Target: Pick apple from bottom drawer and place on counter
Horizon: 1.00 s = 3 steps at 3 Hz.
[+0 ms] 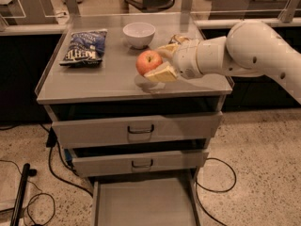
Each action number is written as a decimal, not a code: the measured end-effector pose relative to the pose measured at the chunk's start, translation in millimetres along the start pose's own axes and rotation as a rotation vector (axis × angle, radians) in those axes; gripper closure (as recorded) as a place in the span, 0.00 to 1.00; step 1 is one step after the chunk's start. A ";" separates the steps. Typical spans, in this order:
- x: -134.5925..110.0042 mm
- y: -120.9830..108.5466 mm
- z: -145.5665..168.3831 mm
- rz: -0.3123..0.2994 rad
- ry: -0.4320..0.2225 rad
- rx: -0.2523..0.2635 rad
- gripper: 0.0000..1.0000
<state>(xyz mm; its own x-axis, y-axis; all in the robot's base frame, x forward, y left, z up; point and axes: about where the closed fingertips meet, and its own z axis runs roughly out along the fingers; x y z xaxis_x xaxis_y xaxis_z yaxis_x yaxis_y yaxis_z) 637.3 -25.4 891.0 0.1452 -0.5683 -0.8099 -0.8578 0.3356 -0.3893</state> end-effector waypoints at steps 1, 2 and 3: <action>-0.1 -0.8 2.7 0.002 -0.005 -0.004 1.00; -2.9 -12.9 23.7 0.013 -0.031 -0.030 1.00; -4.2 -26.6 39.2 0.023 -0.053 -0.048 1.00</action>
Offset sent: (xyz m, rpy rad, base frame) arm 0.0487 0.0263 -0.0047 0.0578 0.0319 0.0546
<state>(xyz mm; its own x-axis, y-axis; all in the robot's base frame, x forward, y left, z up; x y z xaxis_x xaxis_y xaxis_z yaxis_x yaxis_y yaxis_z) 678.8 -2.5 887.6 0.1505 -0.5196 -0.8411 -0.8835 0.3110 -0.3502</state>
